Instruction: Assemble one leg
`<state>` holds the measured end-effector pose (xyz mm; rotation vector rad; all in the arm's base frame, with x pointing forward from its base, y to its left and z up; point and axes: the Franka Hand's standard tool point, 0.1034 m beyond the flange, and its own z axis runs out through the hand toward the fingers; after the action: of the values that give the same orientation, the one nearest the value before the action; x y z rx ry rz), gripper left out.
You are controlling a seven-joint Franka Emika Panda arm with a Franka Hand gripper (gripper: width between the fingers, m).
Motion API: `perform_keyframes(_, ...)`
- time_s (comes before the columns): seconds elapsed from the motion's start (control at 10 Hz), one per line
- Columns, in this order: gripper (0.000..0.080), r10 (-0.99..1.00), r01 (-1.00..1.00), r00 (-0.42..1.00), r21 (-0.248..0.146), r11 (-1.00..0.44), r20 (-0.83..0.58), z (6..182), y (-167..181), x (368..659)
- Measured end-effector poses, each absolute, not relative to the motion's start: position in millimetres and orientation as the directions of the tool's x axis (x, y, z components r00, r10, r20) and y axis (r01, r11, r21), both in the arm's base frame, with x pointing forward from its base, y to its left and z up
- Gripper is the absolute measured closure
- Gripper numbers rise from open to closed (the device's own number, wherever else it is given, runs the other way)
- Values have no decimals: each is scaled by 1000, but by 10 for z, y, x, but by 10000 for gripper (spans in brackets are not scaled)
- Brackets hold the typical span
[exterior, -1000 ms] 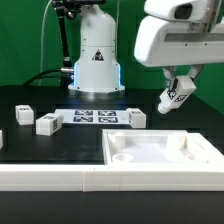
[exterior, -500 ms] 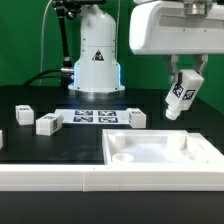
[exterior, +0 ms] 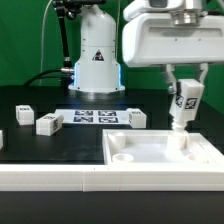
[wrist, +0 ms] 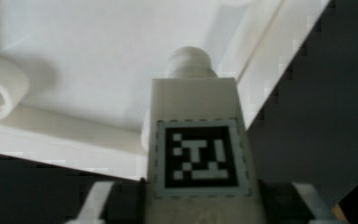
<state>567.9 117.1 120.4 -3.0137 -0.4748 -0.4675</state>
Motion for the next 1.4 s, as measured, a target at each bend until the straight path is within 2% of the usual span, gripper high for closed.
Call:
perform_keyframes(0.2,508,284,303,905,-15,-953,316,1125,1227,5888)
perform_keyframes(0.8,508,295,314,900,-8,-949,321,1105,1162,5934)
perform_keyframes(1.0,508,272,296,882,-3,-955,385,1113,1133,6029)
perform_keyframes(1.4,508,268,291,893,-9,-957,360,1115,1108,6087)
